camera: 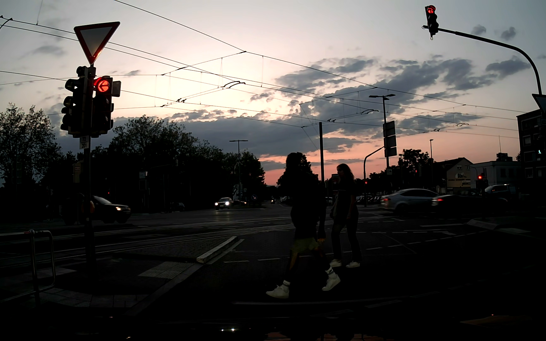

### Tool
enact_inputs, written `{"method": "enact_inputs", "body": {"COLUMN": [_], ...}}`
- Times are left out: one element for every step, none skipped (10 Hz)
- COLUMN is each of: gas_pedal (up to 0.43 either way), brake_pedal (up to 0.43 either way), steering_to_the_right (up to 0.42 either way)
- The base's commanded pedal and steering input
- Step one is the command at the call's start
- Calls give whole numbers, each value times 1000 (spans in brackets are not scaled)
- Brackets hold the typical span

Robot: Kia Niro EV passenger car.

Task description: Follow the waypoints while adhering to traffic rules and regulations

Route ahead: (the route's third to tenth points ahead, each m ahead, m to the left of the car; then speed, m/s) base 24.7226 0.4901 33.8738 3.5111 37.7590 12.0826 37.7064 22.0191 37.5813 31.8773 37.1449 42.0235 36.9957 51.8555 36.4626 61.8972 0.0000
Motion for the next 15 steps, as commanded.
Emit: {"method": "enact_inputs", "body": {"gas_pedal": [0,0,0,0,0,0,0,0,0,0,0,0,0,0,0], "brake_pedal": [244,244,244,244,244,244,244,244,244,244,244,244,244,244,244], "steering_to_the_right": [27,27,27,26,27,27,26,26,27,26,27,26,27,27,26]}}
